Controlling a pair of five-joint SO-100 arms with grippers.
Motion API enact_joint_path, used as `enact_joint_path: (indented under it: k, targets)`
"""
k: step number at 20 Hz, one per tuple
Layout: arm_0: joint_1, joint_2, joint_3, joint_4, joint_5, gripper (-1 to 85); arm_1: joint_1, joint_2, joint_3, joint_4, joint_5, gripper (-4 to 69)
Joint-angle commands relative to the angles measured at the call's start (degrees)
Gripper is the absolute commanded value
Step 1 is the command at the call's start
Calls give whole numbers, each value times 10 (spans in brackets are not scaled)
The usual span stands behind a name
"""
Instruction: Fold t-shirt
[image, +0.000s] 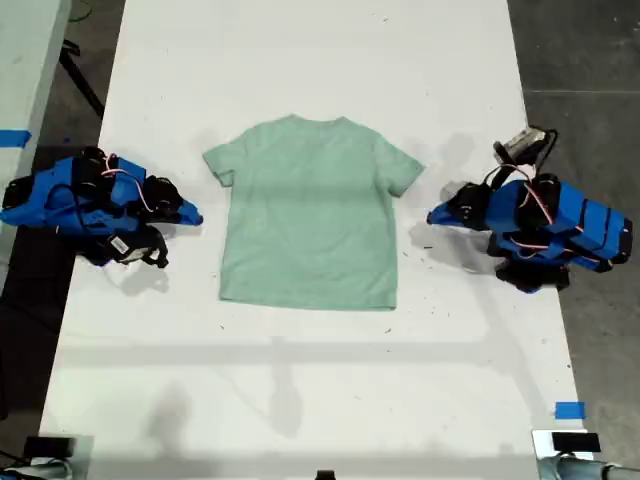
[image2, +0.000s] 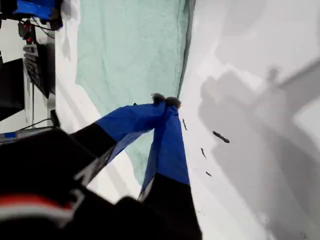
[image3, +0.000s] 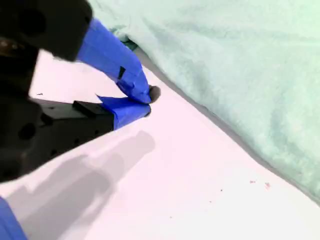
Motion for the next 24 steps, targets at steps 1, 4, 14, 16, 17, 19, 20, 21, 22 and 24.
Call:
enact_joint_path:
  k: [1, 4, 14, 16, 17, 19, 20, 21, 22, 24]
  targets:
    - [-22, -142, -121, -41, 29, 0, 9, -46, -76, -33, -30, -10]
    - [-65, -281, -221, -74, 81, 0, 33, -157, -159, -49, -74, -10]
    - [-282, -542, -457, -40, 269, 0, 176, -538, -499, 3, -247, -10]
    - [-314, -584, -502, -25, 297, 0, 208, -599, -573, 35, -281, -11]
    - [-329, -602, -522, -17, 308, 2, 224, -629, -608, 54, -299, -11]
    - [-358, -635, -562, -1, 328, 22, 254, -683, -670, 85, -332, -11]
    - [-370, -650, -579, 6, 337, 30, 270, -706, -697, 101, -347, -11]
    - [-381, -662, -593, 12, 345, 41, 282, -729, -723, 117, -362, -11]
    - [-386, -667, -601, 16, 350, 71, 291, -749, -748, 133, -375, -7]
    - [-387, -669, -602, 16, 352, 145, 301, -773, -776, 148, -397, 125]
